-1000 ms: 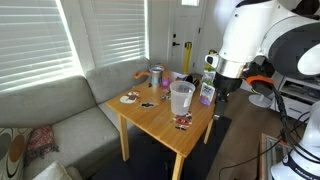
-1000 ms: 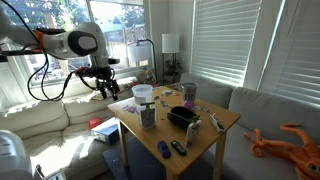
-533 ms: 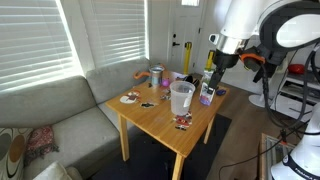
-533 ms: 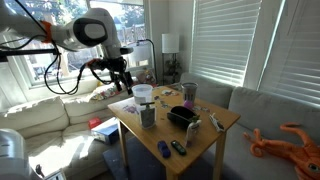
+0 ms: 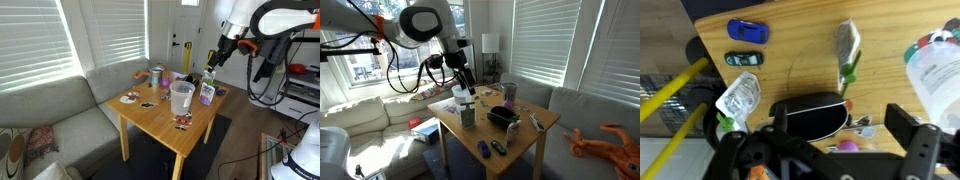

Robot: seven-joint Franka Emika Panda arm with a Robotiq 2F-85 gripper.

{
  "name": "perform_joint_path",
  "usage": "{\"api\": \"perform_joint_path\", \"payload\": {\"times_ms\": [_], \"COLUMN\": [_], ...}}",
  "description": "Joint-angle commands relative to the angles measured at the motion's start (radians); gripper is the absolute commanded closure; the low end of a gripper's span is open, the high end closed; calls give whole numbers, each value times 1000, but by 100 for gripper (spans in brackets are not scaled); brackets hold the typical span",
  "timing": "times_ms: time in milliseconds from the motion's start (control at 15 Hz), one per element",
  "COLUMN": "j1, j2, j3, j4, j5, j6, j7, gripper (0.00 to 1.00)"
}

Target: Move the packet on the right to the left then place both packets in the clear cup

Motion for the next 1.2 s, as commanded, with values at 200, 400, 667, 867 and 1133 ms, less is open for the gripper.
{"api": "perform_joint_path", "payload": {"times_ms": [200,400,667,867,1133], "j1": [-79,-74,-73,-77,-74], "j2": [42,69,133,174,223], "j3": [-59,-116,-184,-227,-275], "j4": [-26,-37,-15,-1,22], "j5": [-61,-68,-53,-36,-16], "j6": [132,211,294,322,346], "j7": [15,-97,-245,-313,-389], "gripper": [0,0,0,0,0]}}
